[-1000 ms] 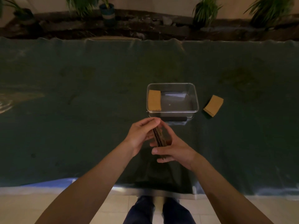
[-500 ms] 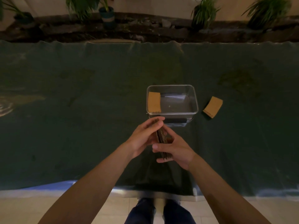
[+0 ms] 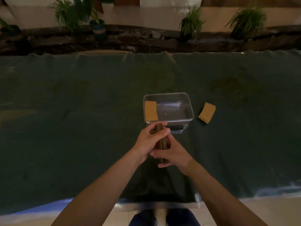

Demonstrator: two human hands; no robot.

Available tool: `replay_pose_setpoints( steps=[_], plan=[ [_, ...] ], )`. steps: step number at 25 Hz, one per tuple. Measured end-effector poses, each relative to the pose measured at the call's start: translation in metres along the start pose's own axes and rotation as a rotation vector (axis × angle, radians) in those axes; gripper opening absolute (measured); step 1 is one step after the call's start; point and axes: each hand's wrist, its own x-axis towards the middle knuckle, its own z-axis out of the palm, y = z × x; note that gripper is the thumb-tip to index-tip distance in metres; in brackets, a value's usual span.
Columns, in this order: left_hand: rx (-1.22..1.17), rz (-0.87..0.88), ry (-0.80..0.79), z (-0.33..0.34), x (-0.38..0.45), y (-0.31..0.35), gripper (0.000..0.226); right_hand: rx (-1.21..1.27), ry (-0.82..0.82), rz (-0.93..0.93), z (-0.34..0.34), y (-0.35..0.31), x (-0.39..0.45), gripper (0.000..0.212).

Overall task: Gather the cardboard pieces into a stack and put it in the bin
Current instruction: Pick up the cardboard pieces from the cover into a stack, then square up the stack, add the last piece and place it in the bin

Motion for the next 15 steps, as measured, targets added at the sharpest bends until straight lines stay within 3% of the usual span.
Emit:
replay_pose_setpoints(
  steps=[4,8,15],
  plan=[
    [0.068,0.009,0.053,0.012,0.02,0.009,0.023,-0.206,0.208,-0.079,-0.014,0.002,-0.005,0.071],
    [0.204,0.028,0.161,0.04,0.046,0.019,0.035,-0.63,0.514,-0.184,-0.038,-0.006,0.0,0.03],
    [0.572,0.089,0.202,0.123,0.106,0.034,0.055,-0.562,0.612,-0.234,-0.131,-0.012,0.018,0.024]
  ],
)
